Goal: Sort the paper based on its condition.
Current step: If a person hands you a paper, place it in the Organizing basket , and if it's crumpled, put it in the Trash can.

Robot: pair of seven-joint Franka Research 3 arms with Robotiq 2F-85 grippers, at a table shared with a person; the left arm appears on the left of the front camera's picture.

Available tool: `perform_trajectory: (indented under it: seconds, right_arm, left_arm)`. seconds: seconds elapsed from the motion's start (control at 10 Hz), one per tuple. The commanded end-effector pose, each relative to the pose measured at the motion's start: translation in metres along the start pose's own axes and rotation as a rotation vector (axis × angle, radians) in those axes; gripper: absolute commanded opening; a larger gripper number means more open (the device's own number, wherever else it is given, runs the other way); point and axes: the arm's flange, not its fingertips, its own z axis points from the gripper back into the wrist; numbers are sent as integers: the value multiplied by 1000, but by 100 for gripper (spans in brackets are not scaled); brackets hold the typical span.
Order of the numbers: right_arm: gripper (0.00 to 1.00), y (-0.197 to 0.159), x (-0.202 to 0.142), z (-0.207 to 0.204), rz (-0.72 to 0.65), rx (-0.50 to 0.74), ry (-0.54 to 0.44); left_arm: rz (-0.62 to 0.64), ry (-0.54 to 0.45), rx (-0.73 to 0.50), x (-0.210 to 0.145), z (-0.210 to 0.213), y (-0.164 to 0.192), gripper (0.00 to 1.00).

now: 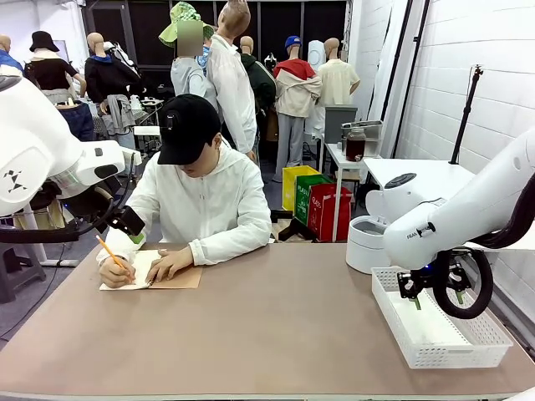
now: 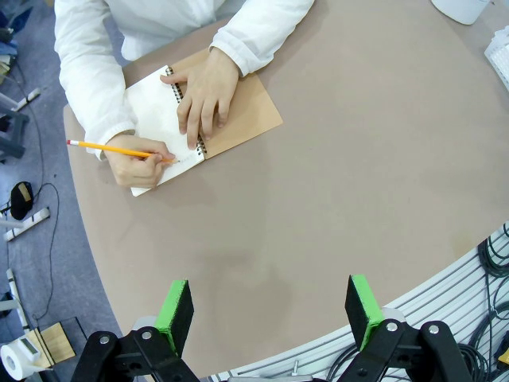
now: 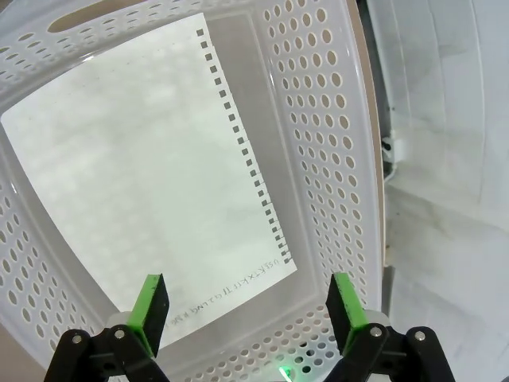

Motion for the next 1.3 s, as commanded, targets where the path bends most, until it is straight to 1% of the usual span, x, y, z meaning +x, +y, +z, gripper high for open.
perform_trajectory:
  seconds: [0.0,0.1,0.2,0.3,0.5,0.6,0.8,1.0,1.1,1.2]
  right_arm:
    - [100,0,0,0,0,0,0]
    - [100,-8,3,25,18,105,-38]
    - [100,-15,0,53,33,185,-78]
    - [100,-16,-5,81,50,223,-124]
    - [100,-15,-15,117,106,260,-181]
    - [100,-12,-21,132,148,303,-209]
    - [100,-5,-38,164,319,495,-289]
    - [100,-1,-48,184,450,626,-359]
    - [100,-1,-53,192,509,692,-426]
    - [100,-3,-56,197,542,733,-529]
  left_arm:
    - [0,-1,-2,0,0,0,100]
    - [0,-1,-2,0,0,0,100]
    - [0,-1,-2,0,0,0,100]
    - [0,-1,-2,0,0,0,100]
    - [0,-1,-2,0,0,0,100]
    - [0,-1,-2,0,0,0,100]
    - [0,-1,-2,0,0,0,100]
    - [0,-1,-2,0,0,0,100]
    - [0,-1,-2,0,0,0,100]
    - [0,-1,-2,0,0,0,100]
